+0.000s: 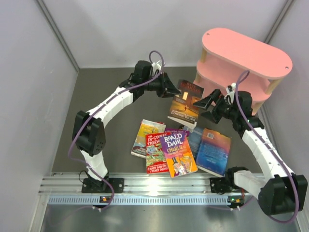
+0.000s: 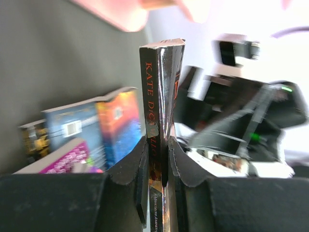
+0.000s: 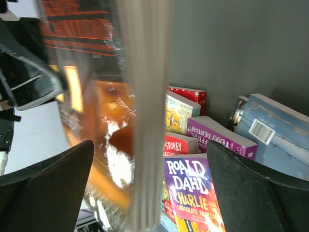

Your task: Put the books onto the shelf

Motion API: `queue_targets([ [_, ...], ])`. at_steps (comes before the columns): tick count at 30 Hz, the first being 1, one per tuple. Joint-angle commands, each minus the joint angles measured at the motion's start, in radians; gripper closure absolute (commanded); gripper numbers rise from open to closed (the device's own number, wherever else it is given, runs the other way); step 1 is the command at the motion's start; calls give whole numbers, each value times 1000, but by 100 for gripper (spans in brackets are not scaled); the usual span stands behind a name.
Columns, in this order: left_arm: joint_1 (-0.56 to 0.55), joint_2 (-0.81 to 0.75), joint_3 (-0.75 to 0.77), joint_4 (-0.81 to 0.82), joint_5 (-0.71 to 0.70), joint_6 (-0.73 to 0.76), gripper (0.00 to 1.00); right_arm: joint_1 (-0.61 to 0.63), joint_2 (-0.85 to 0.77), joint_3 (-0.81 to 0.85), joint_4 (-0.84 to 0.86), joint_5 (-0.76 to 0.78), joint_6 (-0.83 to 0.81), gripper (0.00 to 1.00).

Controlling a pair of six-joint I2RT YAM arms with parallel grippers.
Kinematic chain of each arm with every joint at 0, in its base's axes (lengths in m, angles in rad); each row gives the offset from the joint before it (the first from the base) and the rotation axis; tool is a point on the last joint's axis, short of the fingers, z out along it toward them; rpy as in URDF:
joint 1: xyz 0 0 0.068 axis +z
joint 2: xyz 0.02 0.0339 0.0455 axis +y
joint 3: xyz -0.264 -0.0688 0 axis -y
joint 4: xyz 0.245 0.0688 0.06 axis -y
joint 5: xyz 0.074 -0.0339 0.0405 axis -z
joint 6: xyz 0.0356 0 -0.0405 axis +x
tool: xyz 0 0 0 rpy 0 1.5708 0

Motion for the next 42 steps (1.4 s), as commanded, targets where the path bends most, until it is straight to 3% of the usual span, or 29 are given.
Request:
queue_targets([
  [1,0,-96,-21,251,136,-140,100,41,18,-7,181,-27,91,0],
  [5,0,-109,-89,443,163,-275,100,81,19,-19,246,-21,139,0],
  [7,0,-115,-117,475,163,-297,100,87,13,-24,291,-24,168,7],
  [8,0,-118,-124,475,163,-295,100,93,12,-24,305,-28,176,28],
  [13,-2,-129,-151,487,169,-306,100,98,12,18,379,-59,215,67],
  [14,-2,-129,-152,487,169,-306,100,99,13,32,379,-64,216,82],
  [16,-2,-130,-148,472,172,-289,100,99,22,87,363,-70,197,98],
  [17,-2,-130,-129,411,161,-269,96,98,26,116,340,-70,179,100],
  [19,-2,-139,-94,284,131,-158,75,98,32,240,268,-49,87,100],
  [20,0,-145,-73,210,70,-107,47,98,33,293,159,-32,44,100],
  [21,1,-161,-28,24,25,-3,40,96,36,411,114,14,4,100],
  [22,6,-168,-8,-49,-18,45,22,92,55,474,76,31,-64,100],
  [23,7,-181,6,-122,-61,83,15,72,70,534,10,43,-86,100],
  [27,50,-285,-40,-292,-250,173,11,-2,192,888,-66,27,-117,100],
  [33,89,-411,-175,-350,-331,184,13,-138,478,1338,-141,39,-120,100],
  [39,89,-547,-288,-379,-393,148,14,-206,772,1628,-193,74,-30,100],
  [42,90,-599,-318,-401,-429,141,14,-211,832,1625,-185,114,2,100],
])
